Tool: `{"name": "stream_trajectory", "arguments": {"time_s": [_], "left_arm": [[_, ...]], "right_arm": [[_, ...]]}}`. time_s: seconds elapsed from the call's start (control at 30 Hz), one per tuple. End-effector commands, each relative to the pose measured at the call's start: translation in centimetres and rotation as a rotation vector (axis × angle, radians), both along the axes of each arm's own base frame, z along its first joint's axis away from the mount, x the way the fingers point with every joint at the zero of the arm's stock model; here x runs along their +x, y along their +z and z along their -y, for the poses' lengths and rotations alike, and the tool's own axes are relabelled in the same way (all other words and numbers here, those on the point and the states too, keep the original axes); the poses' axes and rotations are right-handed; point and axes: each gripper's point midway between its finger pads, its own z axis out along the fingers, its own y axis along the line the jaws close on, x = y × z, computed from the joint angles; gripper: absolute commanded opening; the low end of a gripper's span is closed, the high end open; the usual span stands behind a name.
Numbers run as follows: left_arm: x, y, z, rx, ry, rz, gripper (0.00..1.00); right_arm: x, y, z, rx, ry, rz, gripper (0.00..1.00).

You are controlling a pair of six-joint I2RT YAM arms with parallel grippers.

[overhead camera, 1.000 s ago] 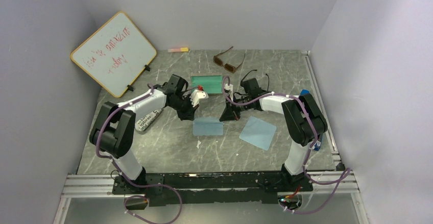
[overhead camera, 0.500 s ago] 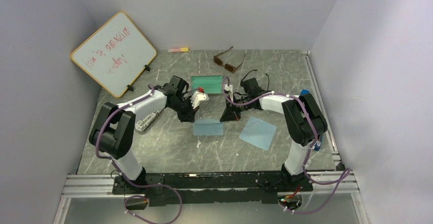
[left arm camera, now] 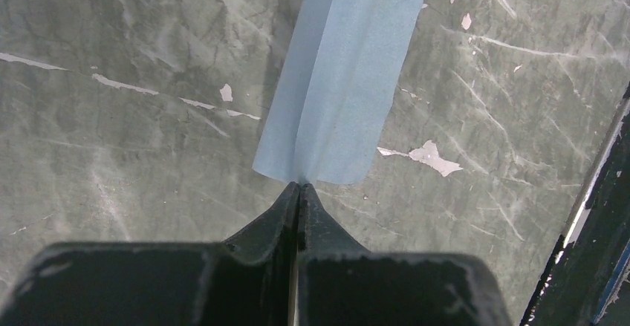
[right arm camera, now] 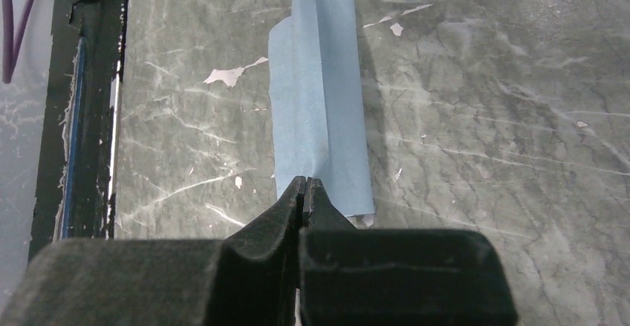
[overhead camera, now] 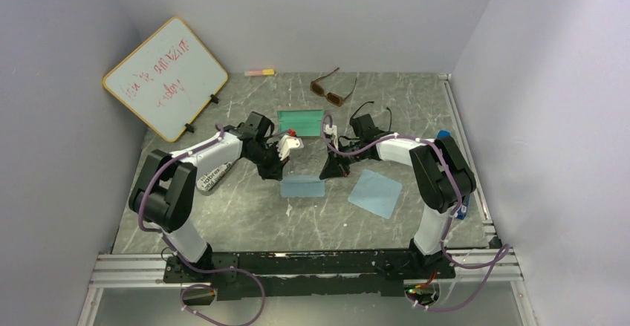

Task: Organize the sunglasses
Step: Fold the glasses cleaning cloth at the center of the board.

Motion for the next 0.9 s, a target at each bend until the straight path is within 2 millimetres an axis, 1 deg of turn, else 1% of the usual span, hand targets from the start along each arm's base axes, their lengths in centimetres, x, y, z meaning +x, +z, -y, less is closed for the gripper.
{"name": "stream_trajectory", "arguments": {"time_s": [0.0, 0.47, 0.87], "left_arm": [[-0.69, 0.80, 0.25, -0.024, -0.028, 0.007, 0.05], [-1.31, 0.19, 0.59, -0.014, -0.044, -0.008, 0.05], [-1.42, 0.04, 0.56, -0.011, -0.049, -0.006, 0.05]], "right_arm": [[0.45, 1.37, -0.72, 0.042, 0.041, 0.051, 0.00], [0.53, 0.89, -0.46, 0.019, 0.045, 0.057, 0.00], [-0.35, 0.76, -0.41, 0.023, 0.081, 0.032, 0.00]]}}
